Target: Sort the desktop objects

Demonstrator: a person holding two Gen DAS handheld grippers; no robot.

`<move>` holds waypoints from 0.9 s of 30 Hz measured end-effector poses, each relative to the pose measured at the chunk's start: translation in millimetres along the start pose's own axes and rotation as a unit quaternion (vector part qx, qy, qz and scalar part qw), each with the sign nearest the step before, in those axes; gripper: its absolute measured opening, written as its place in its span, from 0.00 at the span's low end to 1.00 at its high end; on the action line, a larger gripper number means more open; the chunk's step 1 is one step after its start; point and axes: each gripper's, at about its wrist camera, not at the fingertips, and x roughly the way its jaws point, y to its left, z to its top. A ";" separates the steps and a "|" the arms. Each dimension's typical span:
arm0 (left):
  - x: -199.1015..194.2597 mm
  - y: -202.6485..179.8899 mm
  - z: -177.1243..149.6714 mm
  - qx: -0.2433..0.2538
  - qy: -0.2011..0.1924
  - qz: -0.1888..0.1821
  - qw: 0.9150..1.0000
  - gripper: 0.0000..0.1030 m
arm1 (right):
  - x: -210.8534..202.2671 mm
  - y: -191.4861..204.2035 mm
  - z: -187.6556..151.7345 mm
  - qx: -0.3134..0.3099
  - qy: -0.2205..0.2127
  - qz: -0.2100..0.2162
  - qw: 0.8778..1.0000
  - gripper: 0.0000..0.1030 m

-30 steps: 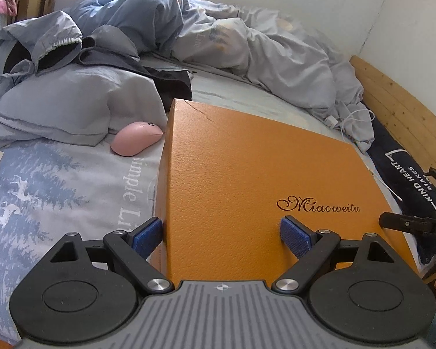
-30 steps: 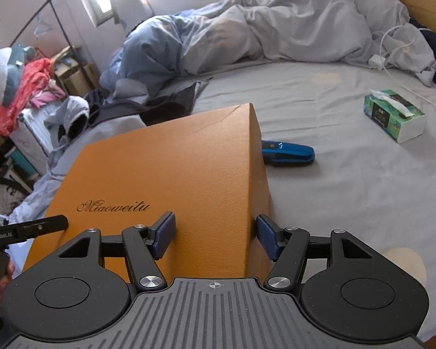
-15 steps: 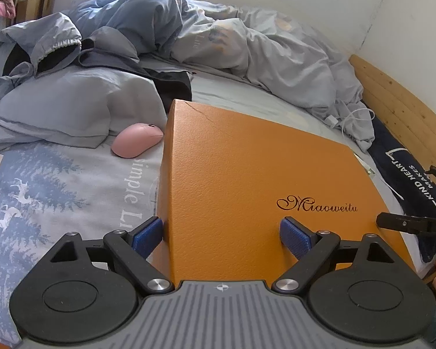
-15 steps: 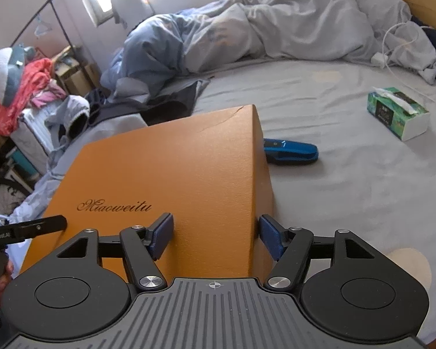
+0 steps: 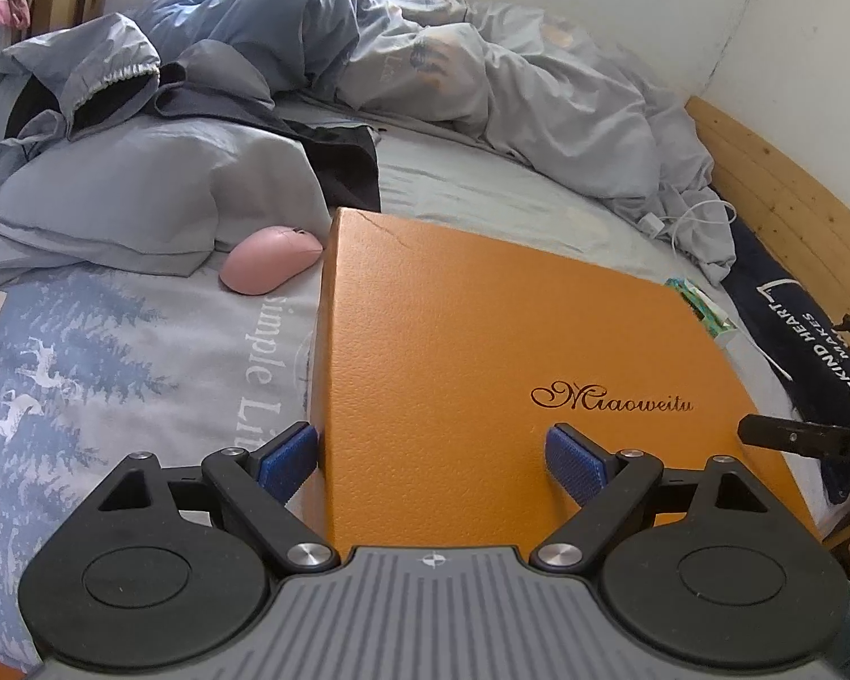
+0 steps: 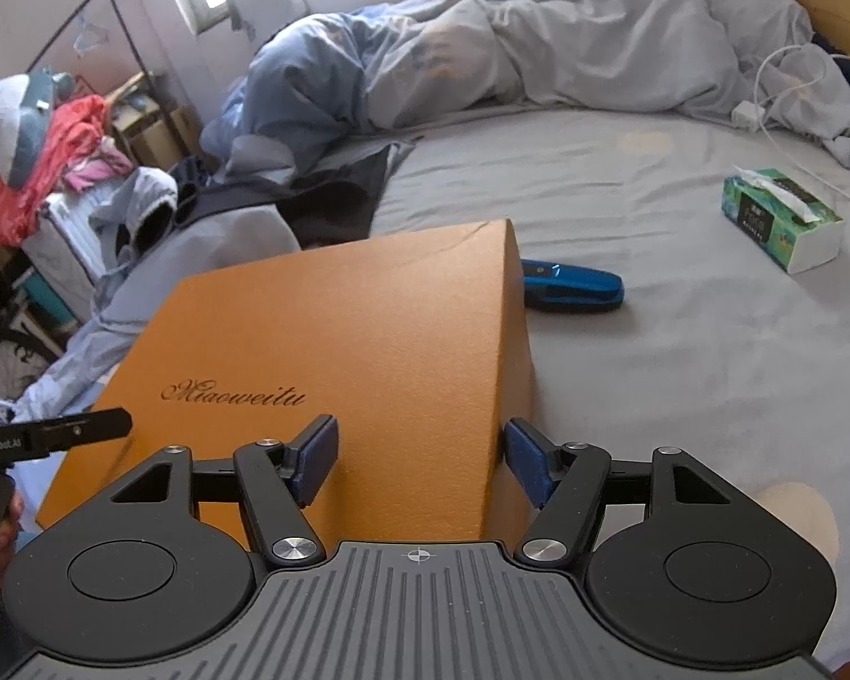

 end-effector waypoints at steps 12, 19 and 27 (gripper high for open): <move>8.3 0.7 -3.4 0.007 0.023 0.007 1.000 0.90 | 3.8 -2.6 0.8 -0.003 0.002 0.002 1.000 0.67; 2.4 -0.4 -0.4 0.001 0.013 0.001 1.000 0.90 | 1.9 -0.2 3.1 -0.014 -0.004 0.003 1.000 0.72; -10.0 -18.0 3.4 0.032 -0.020 -0.015 0.999 0.90 | 0.5 14.0 1.5 -0.053 -0.003 0.012 0.999 0.75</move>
